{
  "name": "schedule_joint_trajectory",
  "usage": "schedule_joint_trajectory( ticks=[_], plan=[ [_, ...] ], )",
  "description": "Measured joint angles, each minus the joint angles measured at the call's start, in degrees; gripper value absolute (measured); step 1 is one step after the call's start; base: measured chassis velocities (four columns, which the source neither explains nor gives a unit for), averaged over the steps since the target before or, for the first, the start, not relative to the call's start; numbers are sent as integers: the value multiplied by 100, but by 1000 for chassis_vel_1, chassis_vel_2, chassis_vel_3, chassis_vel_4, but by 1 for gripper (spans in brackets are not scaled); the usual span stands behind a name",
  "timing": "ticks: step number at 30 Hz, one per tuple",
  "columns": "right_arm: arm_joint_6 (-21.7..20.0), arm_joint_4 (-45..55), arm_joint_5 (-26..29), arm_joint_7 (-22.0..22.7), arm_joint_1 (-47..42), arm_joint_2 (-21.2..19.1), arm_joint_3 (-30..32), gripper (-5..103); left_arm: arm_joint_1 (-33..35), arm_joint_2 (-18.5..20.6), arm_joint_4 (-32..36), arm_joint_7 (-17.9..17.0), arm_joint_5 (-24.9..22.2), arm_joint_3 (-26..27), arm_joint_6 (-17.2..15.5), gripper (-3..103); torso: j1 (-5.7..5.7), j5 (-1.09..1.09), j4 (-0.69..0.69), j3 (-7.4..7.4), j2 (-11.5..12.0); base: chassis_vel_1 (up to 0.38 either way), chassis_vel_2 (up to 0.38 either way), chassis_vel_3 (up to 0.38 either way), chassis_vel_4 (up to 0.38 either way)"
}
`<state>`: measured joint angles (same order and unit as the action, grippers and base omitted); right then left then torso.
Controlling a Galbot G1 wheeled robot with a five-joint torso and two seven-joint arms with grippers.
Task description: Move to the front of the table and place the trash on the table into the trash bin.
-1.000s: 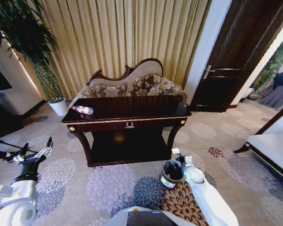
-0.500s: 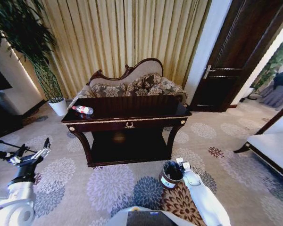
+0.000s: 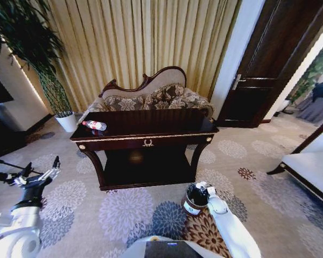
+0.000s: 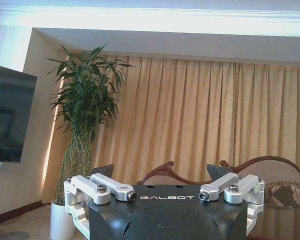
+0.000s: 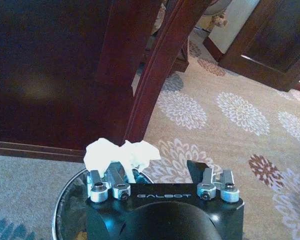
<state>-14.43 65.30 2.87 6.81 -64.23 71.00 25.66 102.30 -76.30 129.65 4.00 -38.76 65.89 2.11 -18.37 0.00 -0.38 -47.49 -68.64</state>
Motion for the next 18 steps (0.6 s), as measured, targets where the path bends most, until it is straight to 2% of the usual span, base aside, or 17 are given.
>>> schedule_joint_trajectory(
  ticks=[10, 12, 18],
  plan=[
    [6, -220, 86, 0, 188, 35, -21, 66, 4, 13, 10, 2, 5, 2, -5, 100, 0, 0, 0, 0, 0, 0, 0, 0, 0],
    [6, -403, 86, 0, 318, 27, -23, 59, -5, 13, 10, 2, 8, -12, -6, 100, 1, 0, 0, 0, 0, 0, 0, 0, 0],
    [21, -838, 84, 0, 614, 36, -30, 62, -12, 7, -7, 2, 12, -41, -7, 100, 0, 0, 1, 0, 0, 0, 0, 0, 0]
  ],
)
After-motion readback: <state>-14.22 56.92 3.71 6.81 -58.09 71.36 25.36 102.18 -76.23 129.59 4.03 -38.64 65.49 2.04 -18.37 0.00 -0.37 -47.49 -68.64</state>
